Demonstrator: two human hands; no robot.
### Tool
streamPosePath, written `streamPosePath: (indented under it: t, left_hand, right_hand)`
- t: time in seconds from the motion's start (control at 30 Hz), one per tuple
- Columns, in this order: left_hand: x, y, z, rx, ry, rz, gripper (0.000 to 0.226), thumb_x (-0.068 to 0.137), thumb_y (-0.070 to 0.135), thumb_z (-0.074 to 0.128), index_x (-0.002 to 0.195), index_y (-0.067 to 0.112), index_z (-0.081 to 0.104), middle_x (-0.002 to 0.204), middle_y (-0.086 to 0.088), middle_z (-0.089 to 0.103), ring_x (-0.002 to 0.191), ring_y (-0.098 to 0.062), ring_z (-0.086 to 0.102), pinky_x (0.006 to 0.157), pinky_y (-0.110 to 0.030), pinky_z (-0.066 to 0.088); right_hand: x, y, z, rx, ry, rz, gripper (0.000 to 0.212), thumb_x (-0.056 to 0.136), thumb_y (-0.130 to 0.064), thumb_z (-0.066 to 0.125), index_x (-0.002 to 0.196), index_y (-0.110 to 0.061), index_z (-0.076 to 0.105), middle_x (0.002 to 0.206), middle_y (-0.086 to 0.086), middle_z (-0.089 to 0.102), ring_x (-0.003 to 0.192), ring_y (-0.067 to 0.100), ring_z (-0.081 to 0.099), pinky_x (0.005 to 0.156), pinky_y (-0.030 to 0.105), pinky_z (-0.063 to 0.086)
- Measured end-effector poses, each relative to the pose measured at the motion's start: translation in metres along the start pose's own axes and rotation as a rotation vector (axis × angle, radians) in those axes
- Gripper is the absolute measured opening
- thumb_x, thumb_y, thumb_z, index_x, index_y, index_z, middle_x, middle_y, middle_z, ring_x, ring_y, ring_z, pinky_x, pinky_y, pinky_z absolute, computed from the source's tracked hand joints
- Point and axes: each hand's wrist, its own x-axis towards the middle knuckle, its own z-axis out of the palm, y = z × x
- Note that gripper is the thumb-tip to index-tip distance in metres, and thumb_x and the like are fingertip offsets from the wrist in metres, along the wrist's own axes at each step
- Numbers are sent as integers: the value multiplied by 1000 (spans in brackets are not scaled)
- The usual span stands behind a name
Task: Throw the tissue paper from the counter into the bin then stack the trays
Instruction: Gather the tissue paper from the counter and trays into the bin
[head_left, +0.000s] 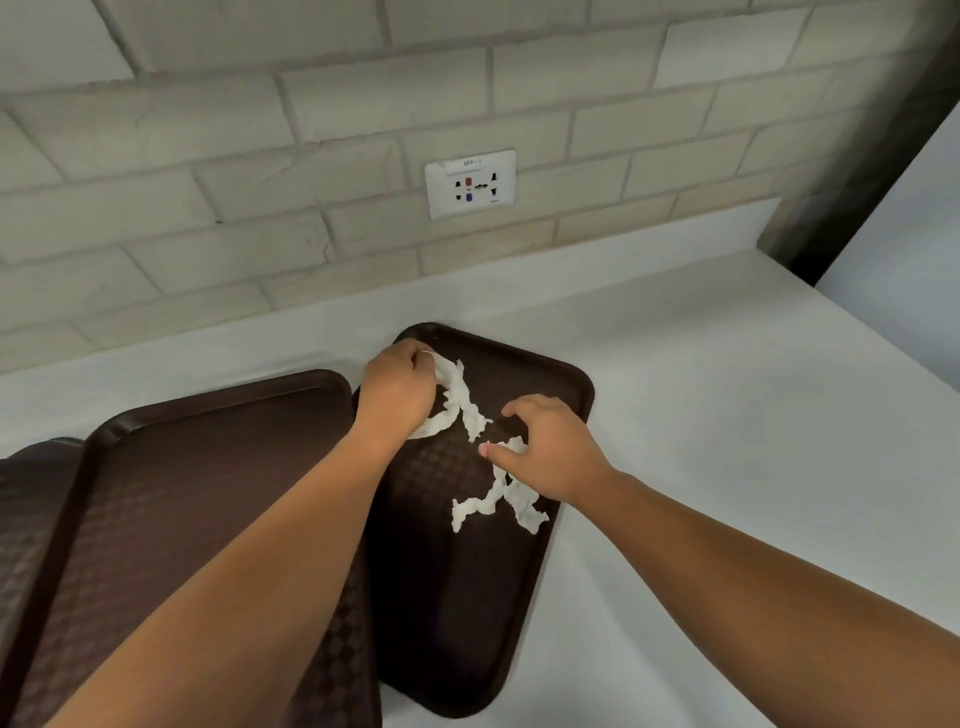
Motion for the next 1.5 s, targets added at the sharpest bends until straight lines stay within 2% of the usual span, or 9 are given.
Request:
streamPosePath:
  t: [0.27, 0.43, 0.57, 0.7, 0.87, 1.03, 1.2, 1.4, 1.5]
  left_hand:
    - [0, 4, -21, -359, -3, -135, 26, 95, 21, 43, 98, 18, 69, 88, 1, 68, 84, -15, 62, 74, -28, 48]
    - [9, 11, -28, -577, -33, -220, 29, 97, 18, 35, 90, 14, 64, 58, 5, 63, 71, -17, 55, 73, -32, 45]
    - [9, 12, -28, -732, -128, -273, 28, 101, 29, 43, 84, 17, 62, 72, -1, 64, 76, -18, 58, 76, -35, 48]
    - [11, 11, -22, -847, -174, -302, 24, 102, 27, 45, 93, 14, 63, 78, -7, 65, 77, -22, 62, 77, -39, 52]
    - [10, 16, -22, -1008, -201, -336, 24, 103, 21, 43, 93, 9, 61, 78, -7, 64, 75, -21, 61, 78, -40, 52]
    - [19, 22, -32, -870, -29, -332, 27, 103, 30, 40, 105, 15, 63, 109, -7, 69, 106, -21, 65, 96, -36, 49]
    - [20, 33, -35, -845, 39, -350, 34, 101, 37, 43, 97, 12, 65, 89, -9, 67, 84, -22, 64, 89, -41, 52]
    - [-3, 63, -28, -937, -39, -245, 19, 97, 25, 50, 92, 18, 66, 108, -5, 70, 104, -23, 67, 90, -41, 55]
    - [-19, 84, -17, -966, -142, -157, 20, 98, 16, 48, 82, 10, 58, 90, -8, 70, 92, -29, 70, 84, -45, 57]
  right_hand:
    - [26, -27, 17, 34, -5, 22, 65, 78, -68, 61, 120, -18, 63, 117, -3, 62, 114, 16, 52, 93, 32, 48]
    - [33, -32, 29, 55, -64, 60, 64, 80, -60, 64, 127, -16, 57, 121, -1, 60, 117, 17, 52, 97, 35, 48]
    - [37, -42, 31, 336, -122, 83, 66, 82, -53, 66, 138, -22, 47, 132, -6, 57, 122, 11, 51, 103, 33, 45]
    - [45, -49, 33, 592, -158, 54, 36, 86, -40, 67, 119, -27, 61, 110, -11, 69, 105, 5, 63, 98, 35, 50]
    - [47, -56, 24, 754, -178, 123, 20, 97, -21, 57, 88, -6, 68, 78, -1, 73, 73, 3, 69, 74, 23, 53]
    - [50, -46, 11, 908, -85, 310, 25, 99, -21, 49, 77, -17, 58, 60, 0, 43, 53, 13, 45, 57, 28, 48]
    - [46, -31, -17, 1181, -9, 407, 21, 95, -18, 51, 74, -14, 49, 65, 2, 35, 47, 13, 33, 49, 30, 32]
    - [22, -16, -54, 1206, 101, 404, 34, 98, -36, 54, 77, -9, 49, 62, 4, 43, 48, 14, 34, 47, 29, 32]
    - [4, -5, -76, 1212, 167, 395, 27, 98, -28, 55, 82, -5, 54, 67, 9, 55, 49, 16, 36, 46, 28, 31]
